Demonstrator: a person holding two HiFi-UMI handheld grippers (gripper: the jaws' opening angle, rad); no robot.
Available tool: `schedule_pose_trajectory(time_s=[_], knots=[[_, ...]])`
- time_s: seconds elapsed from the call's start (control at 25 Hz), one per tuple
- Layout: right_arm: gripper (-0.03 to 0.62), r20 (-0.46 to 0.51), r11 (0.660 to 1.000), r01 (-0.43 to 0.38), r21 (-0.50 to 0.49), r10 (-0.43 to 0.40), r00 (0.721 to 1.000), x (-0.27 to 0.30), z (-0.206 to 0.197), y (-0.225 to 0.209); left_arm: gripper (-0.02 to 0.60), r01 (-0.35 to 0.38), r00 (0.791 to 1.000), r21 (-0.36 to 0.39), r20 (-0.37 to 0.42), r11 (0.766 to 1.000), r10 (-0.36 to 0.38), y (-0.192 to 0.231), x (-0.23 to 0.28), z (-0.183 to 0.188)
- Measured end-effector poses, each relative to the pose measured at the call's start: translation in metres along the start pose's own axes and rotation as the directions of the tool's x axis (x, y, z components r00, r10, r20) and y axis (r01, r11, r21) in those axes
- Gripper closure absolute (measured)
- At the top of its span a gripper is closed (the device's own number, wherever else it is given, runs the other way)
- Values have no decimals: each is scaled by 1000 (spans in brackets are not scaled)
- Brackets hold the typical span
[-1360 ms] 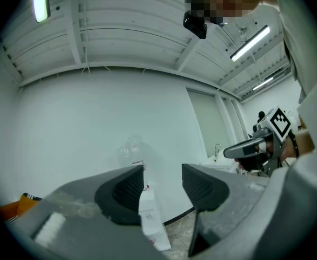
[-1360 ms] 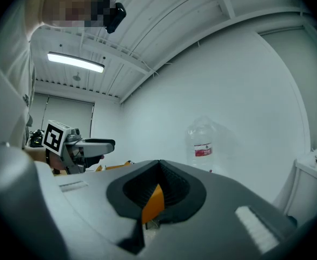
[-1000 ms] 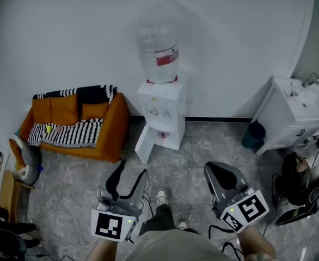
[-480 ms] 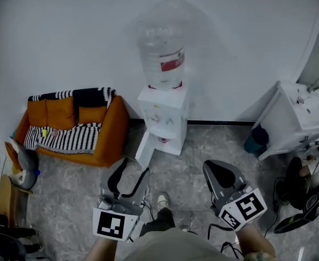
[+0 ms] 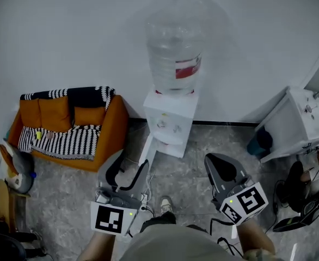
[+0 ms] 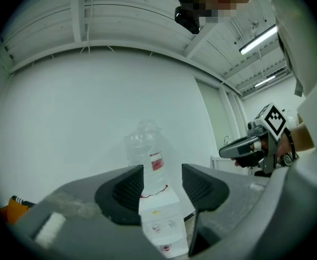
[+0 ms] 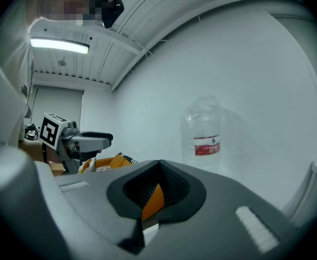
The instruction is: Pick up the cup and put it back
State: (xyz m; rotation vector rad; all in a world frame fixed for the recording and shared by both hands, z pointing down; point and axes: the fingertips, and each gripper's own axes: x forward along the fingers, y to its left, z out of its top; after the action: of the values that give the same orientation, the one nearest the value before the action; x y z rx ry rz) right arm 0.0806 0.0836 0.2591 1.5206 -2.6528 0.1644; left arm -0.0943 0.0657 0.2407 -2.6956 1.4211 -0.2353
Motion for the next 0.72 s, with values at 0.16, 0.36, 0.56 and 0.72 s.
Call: schedule_pose_trajectory(time_s=[0.16, 0.36, 0.56, 0.72], knots=[[591, -2, 999, 29, -27, -29, 1000, 34, 6, -8, 353, 11, 1000, 12, 8, 1000, -11, 35, 24, -4], [591, -21, 998, 58, -23, -59, 998, 61, 7, -23, 353, 24, 1000, 1, 1, 1000, -24, 57, 47, -9], [591, 7, 999, 32, -23, -32, 999, 76, 16, -30, 353, -16, 999, -18, -42, 1000, 15, 70, 58, -22], [591, 30, 1000, 13, -12, -12, 999, 83, 19, -47, 353, -43, 997, -33, -59, 999, 41, 72, 71, -26]])
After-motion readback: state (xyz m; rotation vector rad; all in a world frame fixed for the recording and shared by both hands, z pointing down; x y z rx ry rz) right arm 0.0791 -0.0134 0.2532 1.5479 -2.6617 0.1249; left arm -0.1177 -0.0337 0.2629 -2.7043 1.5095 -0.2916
